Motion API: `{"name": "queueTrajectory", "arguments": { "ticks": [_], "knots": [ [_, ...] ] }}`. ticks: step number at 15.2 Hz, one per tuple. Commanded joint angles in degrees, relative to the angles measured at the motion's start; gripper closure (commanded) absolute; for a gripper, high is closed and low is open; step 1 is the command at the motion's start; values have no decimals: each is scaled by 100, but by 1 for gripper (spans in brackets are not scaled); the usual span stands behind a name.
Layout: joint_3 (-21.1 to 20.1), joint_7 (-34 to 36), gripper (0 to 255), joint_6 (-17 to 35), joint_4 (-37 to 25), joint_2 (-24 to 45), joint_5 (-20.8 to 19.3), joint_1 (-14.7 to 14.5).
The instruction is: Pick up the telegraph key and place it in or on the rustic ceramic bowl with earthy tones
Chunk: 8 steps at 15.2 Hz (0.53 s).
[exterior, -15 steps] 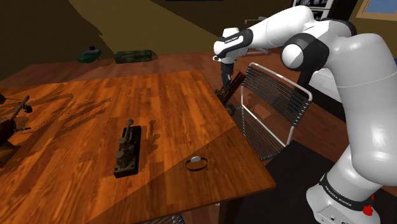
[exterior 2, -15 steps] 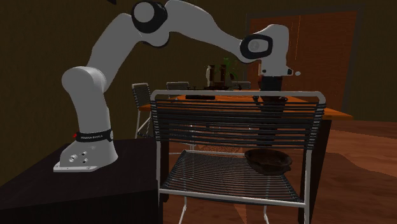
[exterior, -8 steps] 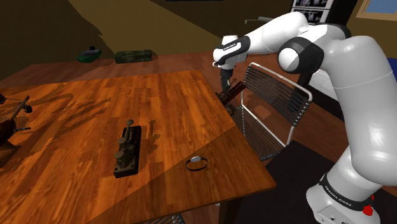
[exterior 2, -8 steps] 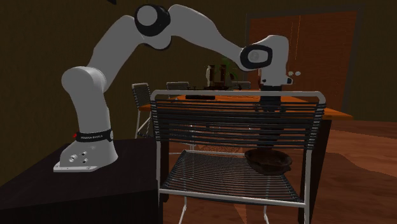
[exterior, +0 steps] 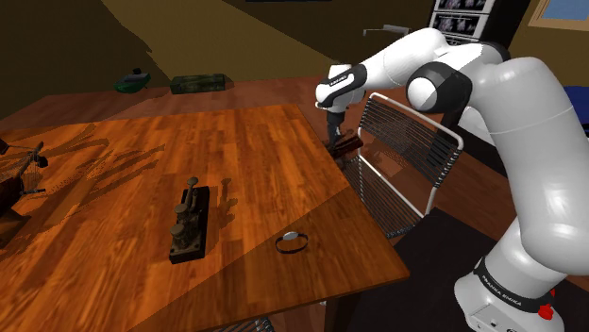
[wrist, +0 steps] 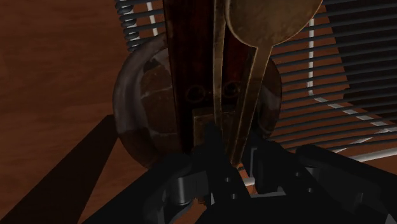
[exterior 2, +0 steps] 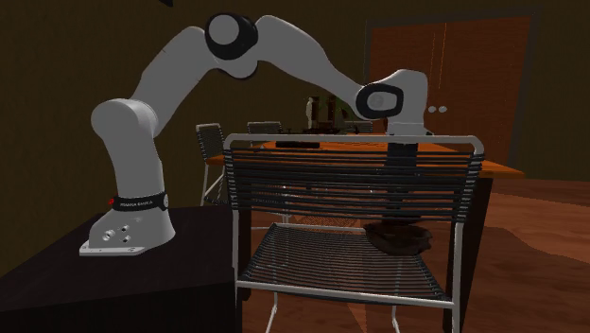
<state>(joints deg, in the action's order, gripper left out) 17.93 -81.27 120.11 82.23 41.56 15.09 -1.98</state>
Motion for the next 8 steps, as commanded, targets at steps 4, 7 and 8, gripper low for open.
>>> {"name": "queueTrajectory", "arguments": {
  "ticks": [4,7,8],
  "knots": [
    [-11,-2,255,58,11,42,13,-1],
    [-11,-1,255,58,11,42,13,-1],
    [-11,-2,0,60,15,41,13,-2]
  ]
}}
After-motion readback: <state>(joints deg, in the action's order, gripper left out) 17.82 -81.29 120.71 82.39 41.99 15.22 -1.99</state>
